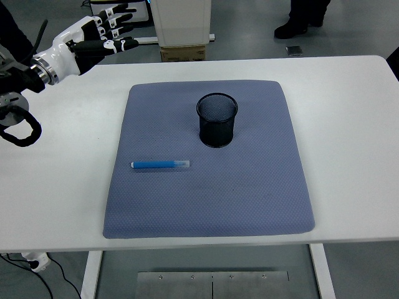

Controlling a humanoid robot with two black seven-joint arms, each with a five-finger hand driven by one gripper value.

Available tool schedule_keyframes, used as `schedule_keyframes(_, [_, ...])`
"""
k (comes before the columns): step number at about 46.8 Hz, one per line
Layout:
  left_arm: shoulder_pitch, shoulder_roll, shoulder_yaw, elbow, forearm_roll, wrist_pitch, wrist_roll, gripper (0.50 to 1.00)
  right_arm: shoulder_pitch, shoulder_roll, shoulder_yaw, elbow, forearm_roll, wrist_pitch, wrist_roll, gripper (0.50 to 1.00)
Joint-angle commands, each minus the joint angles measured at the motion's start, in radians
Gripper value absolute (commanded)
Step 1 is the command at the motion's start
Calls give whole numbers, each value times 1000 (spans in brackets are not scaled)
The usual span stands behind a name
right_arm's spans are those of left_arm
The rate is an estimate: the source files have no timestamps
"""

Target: Left hand places marker in pen holder

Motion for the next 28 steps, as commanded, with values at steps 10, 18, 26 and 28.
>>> schedule_keyframes(10, [-111, -3, 399, -57, 309, -1, 18, 1000, 0, 0, 0, 0, 0, 0, 0, 1000])
schedule_keyframes(18, [-127, -12, 448, -57, 404, -2, 34, 1000, 0, 0, 2, 0, 0, 0, 0, 1000])
schedule_keyframes(26, [-127, -43, 463, -57, 444, -1, 72, 1000, 0, 0, 0, 0, 0, 0, 0, 1000])
schedule_keyframes(28, [-127, -52, 463, -57, 448, -1, 73, 1000, 0, 0, 0, -2, 0, 0, 0, 1000])
